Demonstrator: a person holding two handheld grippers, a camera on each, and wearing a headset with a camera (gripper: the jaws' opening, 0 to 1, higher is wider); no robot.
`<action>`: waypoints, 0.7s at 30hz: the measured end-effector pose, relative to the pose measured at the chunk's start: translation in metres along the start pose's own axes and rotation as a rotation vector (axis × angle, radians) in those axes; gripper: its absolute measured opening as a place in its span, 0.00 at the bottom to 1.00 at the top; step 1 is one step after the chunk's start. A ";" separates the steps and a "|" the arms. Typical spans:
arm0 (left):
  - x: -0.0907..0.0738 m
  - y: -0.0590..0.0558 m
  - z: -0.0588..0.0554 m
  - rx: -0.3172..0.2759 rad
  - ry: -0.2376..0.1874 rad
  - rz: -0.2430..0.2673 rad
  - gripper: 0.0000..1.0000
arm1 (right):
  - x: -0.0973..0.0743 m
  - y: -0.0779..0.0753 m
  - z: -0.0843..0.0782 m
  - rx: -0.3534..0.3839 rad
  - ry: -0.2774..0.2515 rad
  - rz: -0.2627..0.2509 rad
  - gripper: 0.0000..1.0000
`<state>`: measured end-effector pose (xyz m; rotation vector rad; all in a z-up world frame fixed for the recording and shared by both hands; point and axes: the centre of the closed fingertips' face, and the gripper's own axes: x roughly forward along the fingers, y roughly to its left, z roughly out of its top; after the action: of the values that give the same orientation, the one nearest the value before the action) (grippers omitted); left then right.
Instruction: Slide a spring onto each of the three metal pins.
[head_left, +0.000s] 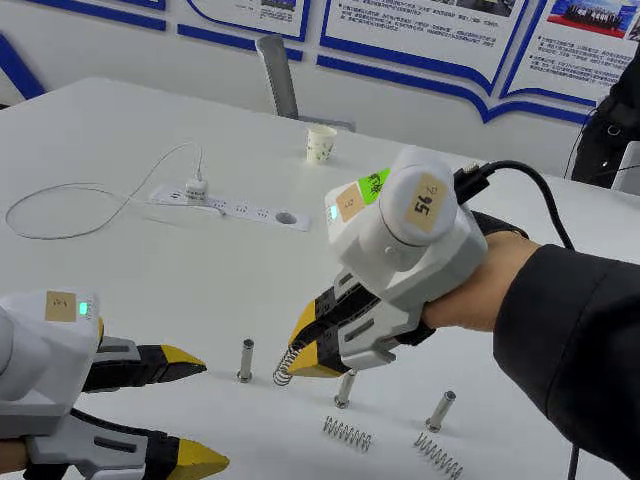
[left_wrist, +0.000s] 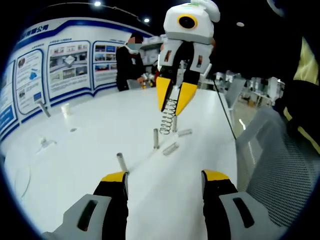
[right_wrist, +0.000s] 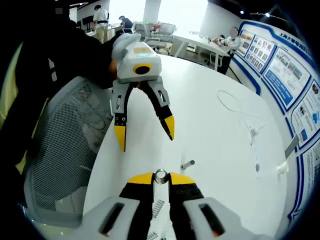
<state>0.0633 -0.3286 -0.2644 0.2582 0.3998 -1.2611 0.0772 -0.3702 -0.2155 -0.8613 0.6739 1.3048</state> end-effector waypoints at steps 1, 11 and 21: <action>-0.001 0.000 0.000 -0.003 -0.004 0.002 0.62 | 0.000 -0.002 0.000 -0.002 0.002 -0.002 0.12; -0.008 0.003 -0.003 -0.033 -0.012 0.021 0.72 | 0.000 -0.022 0.007 -0.024 0.017 -0.018 0.12; -0.011 0.004 -0.009 -0.058 -0.014 0.034 0.77 | 0.009 -0.039 0.006 -0.042 0.053 -0.011 0.12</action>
<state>0.0629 -0.3146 -0.2680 0.2064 0.4176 -1.2151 0.1169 -0.3623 -0.2143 -0.9351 0.6848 1.2933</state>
